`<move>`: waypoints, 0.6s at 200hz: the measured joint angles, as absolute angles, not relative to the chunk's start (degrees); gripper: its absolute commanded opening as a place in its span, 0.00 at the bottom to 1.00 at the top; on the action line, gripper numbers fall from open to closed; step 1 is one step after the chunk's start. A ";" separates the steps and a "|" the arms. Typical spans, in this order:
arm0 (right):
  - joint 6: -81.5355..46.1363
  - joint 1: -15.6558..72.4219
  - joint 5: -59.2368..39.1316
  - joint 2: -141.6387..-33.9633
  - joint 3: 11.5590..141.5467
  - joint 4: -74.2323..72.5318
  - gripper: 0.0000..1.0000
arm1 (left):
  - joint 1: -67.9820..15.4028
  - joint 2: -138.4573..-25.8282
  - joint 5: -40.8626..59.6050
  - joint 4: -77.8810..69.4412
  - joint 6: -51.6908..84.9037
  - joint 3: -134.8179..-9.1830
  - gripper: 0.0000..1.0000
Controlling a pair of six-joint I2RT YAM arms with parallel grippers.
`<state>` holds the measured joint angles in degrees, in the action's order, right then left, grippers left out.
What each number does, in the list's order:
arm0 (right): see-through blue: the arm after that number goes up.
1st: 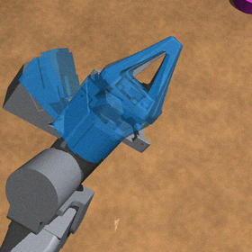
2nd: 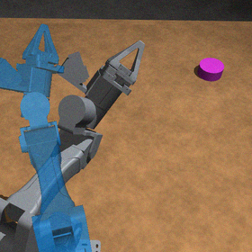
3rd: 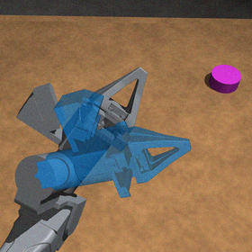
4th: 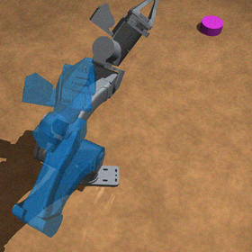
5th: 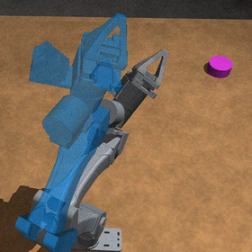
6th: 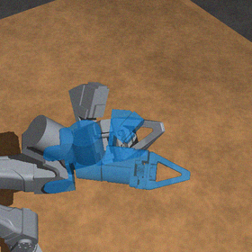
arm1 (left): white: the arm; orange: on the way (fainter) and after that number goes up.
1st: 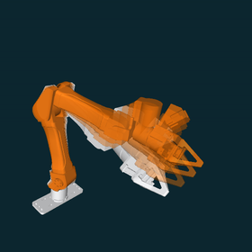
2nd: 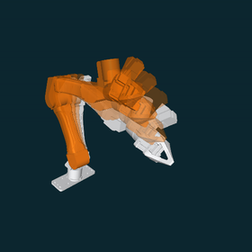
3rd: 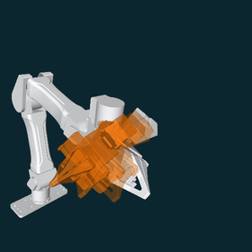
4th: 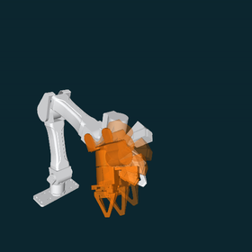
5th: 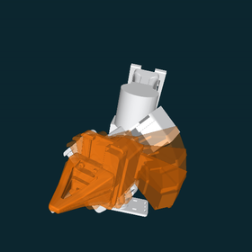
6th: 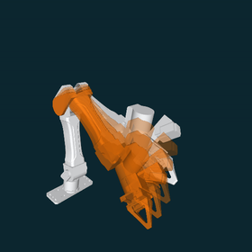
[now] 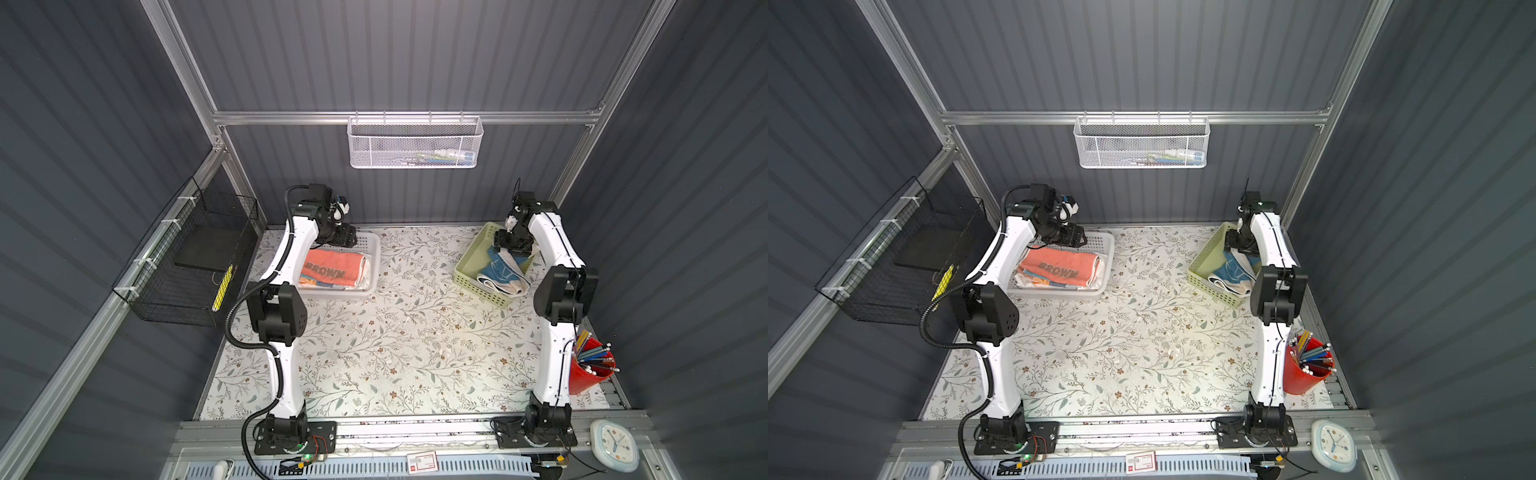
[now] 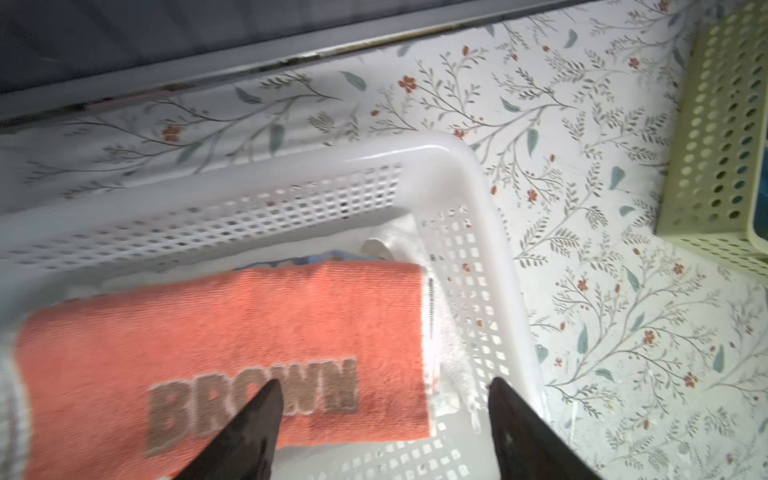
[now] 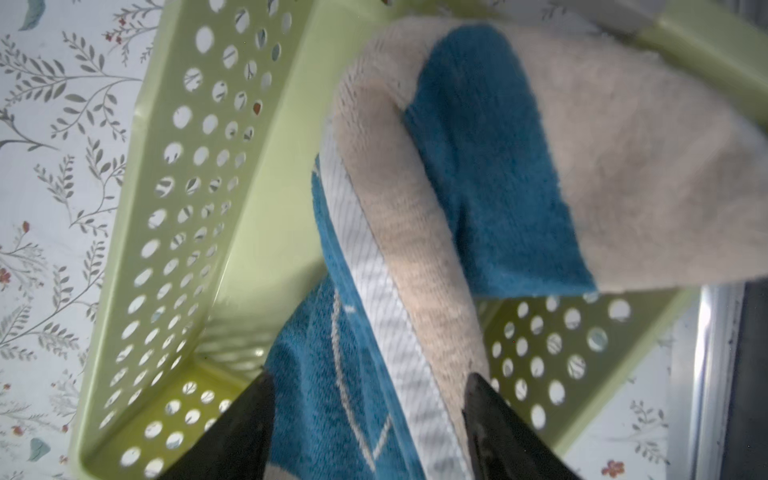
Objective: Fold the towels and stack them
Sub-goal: 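Grasp and lift the blue-and-beige towel with the right gripper while the left gripper withdraws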
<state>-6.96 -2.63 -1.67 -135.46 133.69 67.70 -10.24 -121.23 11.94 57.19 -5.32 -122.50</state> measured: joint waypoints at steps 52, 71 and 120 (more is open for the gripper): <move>-4.95 -2.66 1.41 -138.98 136.09 65.78 0.43 | -12.43 -118.96 15.79 53.54 -2.55 -111.24 0.75; -4.16 -2.66 1.78 -139.20 136.73 65.32 0.42 | -12.91 -117.10 16.45 52.75 -1.98 -108.49 0.74; -2.68 -2.66 2.68 -139.24 136.84 64.75 0.51 | -14.26 -111.59 17.02 51.11 -0.78 -105.21 0.74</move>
<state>-2.68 -2.66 2.68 -139.24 136.84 64.75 -14.26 -111.59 17.02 51.11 -0.78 -105.21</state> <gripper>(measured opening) 0.497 0.739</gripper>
